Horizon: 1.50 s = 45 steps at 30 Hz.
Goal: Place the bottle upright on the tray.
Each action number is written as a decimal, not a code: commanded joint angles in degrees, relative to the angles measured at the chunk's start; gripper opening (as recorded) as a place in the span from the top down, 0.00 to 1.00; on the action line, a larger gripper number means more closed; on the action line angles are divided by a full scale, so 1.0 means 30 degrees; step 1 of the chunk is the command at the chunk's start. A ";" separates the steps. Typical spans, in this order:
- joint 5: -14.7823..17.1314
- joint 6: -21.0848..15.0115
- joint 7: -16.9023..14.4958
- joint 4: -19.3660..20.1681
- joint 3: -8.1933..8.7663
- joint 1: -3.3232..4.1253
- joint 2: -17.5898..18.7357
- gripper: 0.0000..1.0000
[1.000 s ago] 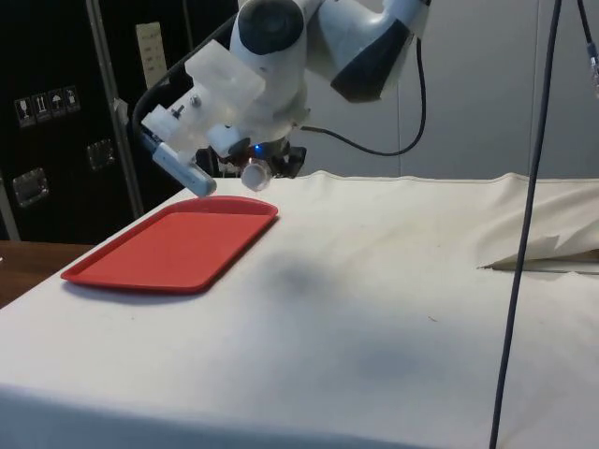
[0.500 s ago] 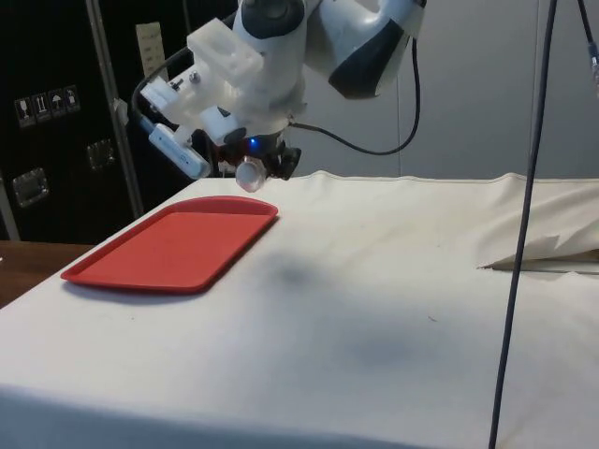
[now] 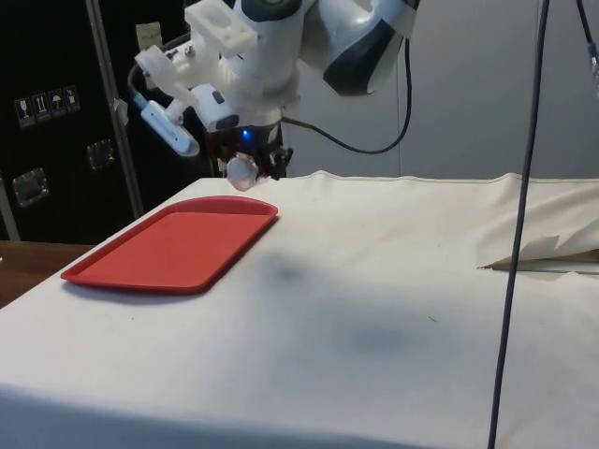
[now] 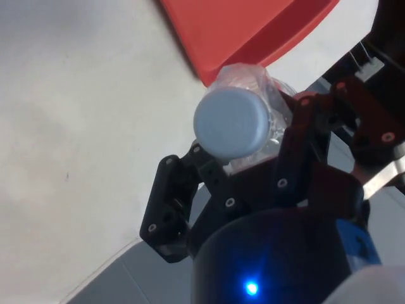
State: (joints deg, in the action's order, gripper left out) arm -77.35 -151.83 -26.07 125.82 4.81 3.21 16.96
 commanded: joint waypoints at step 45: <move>0.2827 -0.4374 -0.0917 -0.1127 0.1719 -0.0286 0.0688 0.87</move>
State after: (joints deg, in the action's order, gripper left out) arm -69.67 -164.21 -27.90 122.21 10.37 2.98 18.85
